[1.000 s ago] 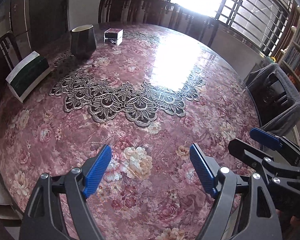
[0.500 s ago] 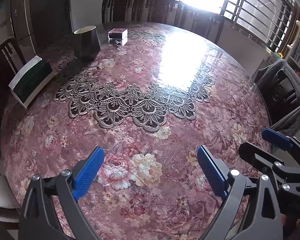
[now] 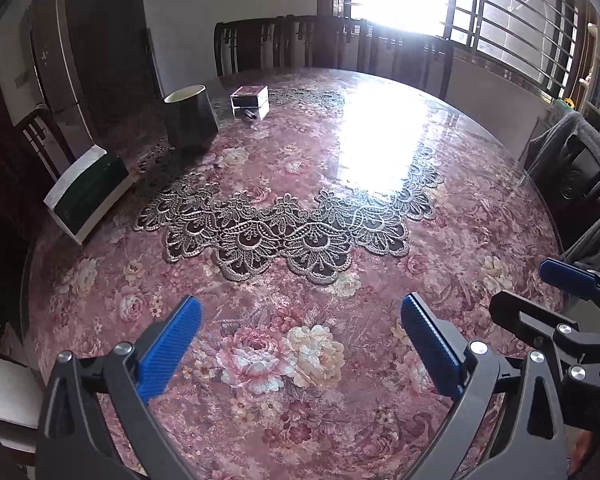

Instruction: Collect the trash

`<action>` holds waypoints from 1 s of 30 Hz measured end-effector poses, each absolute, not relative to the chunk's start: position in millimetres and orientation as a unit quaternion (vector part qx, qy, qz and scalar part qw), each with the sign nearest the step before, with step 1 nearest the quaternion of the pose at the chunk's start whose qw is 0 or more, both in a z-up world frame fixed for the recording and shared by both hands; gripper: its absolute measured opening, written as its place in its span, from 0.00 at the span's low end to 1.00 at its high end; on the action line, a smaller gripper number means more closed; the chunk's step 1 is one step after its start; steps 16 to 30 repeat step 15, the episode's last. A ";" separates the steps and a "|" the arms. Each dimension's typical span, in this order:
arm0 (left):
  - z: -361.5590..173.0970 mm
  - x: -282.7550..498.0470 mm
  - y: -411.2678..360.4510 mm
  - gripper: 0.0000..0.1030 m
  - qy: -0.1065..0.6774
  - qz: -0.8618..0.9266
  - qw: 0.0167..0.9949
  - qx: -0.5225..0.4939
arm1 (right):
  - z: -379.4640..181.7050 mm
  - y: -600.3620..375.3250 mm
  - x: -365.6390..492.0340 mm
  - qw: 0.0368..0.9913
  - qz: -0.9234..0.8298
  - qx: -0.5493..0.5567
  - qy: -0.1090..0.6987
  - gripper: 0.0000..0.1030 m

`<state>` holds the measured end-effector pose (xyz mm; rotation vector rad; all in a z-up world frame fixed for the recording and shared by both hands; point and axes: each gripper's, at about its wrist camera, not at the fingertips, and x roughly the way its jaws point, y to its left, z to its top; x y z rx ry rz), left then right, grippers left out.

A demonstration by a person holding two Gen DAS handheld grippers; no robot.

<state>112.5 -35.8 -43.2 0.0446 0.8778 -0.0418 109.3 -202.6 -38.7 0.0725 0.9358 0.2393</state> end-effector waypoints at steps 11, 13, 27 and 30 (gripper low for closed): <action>-34.7 115.7 -36.3 0.96 0.420 -0.004 0.907 0.028 | -35.8 -202.6 109.9 0.887 0.113 0.033 0.446 0.75; -36.6 117.7 -34.7 0.96 0.426 -0.010 0.904 0.015 | -35.8 -202.3 110.3 0.887 0.113 0.032 0.446 0.75; -38.5 118.9 -34.8 0.96 0.432 -0.013 0.902 0.012 | -35.6 -202.2 110.3 0.887 0.112 0.032 0.446 0.75; -38.5 118.9 -34.8 0.96 0.432 -0.013 0.902 0.012 | -35.6 -202.2 110.3 0.887 0.112 0.032 0.446 0.75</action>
